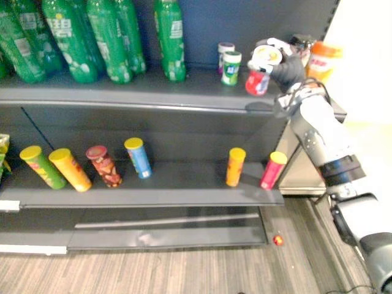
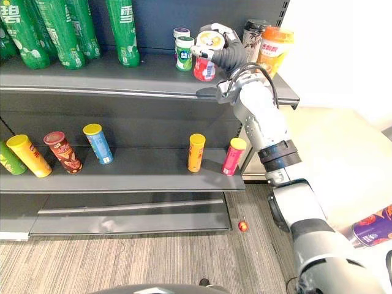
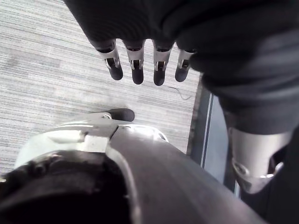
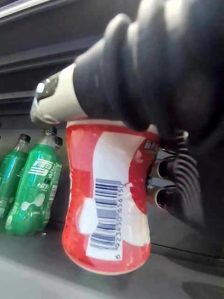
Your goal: Put the gum and the chips on the shelf.
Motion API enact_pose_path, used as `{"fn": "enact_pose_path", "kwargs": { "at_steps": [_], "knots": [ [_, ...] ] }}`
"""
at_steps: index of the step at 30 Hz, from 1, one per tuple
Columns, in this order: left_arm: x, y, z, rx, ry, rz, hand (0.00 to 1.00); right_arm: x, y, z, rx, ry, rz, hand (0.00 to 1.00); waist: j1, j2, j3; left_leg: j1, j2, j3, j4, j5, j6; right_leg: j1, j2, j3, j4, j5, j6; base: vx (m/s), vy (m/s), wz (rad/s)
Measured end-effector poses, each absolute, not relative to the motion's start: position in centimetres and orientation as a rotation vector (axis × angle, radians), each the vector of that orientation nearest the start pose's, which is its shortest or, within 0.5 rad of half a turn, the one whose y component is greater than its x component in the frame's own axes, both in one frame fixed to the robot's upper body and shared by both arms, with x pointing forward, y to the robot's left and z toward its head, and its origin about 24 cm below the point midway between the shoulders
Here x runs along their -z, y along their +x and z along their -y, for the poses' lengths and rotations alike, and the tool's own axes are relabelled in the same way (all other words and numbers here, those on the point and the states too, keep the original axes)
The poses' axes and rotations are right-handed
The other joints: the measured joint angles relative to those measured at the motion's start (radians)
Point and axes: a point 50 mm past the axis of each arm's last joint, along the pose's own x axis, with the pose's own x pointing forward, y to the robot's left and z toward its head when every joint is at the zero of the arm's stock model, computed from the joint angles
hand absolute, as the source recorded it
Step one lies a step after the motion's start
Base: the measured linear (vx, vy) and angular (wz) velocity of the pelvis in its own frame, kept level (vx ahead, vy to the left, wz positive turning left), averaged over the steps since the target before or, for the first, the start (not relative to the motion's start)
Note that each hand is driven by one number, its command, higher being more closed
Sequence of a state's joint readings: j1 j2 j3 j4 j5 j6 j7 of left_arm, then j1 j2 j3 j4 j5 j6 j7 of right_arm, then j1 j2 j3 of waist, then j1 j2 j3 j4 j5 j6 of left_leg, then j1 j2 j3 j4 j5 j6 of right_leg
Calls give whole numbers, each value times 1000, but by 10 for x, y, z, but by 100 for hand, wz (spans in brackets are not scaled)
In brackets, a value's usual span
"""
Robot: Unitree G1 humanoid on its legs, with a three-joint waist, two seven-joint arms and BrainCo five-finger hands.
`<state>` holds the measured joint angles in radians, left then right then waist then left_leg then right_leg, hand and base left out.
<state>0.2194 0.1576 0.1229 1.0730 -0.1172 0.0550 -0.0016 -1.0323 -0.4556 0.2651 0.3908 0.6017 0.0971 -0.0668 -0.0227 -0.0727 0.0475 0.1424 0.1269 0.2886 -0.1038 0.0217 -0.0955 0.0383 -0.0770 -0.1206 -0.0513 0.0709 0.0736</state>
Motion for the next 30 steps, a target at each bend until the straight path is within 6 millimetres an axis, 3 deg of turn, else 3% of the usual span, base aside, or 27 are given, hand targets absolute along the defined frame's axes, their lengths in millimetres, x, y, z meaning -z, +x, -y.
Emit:
{"fn": "enact_pose_path", "kwargs": {
  "at_steps": [6, 13, 17, 30],
  "knots": [
    [167, 29, -229, -347, -68, -1296, 0, -281, 387, 127, -245, -4, 405, 100, 1, -1, 23, -2, 12, 2, 0, 6, -10, 0, 13, -1, -7, 0, -1, 0, 0, 0],
    [167, 34, -229, -353, -62, -1287, 0, -273, 397, 130, -206, 7, 346, 100, 5, -2, 37, -4, 14, 2, 0, 6, -11, 0, 14, -3, -10, 0, -1, 0, 0, 0],
    [167, 34, -229, -357, -60, -1287, 0, -266, 402, 125, -192, 39, 308, 100, 6, -3, 41, -9, 16, -1, 0, 6, -11, 0, 16, -7, -17, 0, -1, 14, -2, 2],
    [165, 46, -230, -364, -53, -1249, 0, -273, 407, 112, -178, 143, 297, 100, 26, -8, 81, -29, 29, -30, 0, 17, -20, -2, 27, -37, -21, 8, -9, -8, -6, 5]
  ]
}}
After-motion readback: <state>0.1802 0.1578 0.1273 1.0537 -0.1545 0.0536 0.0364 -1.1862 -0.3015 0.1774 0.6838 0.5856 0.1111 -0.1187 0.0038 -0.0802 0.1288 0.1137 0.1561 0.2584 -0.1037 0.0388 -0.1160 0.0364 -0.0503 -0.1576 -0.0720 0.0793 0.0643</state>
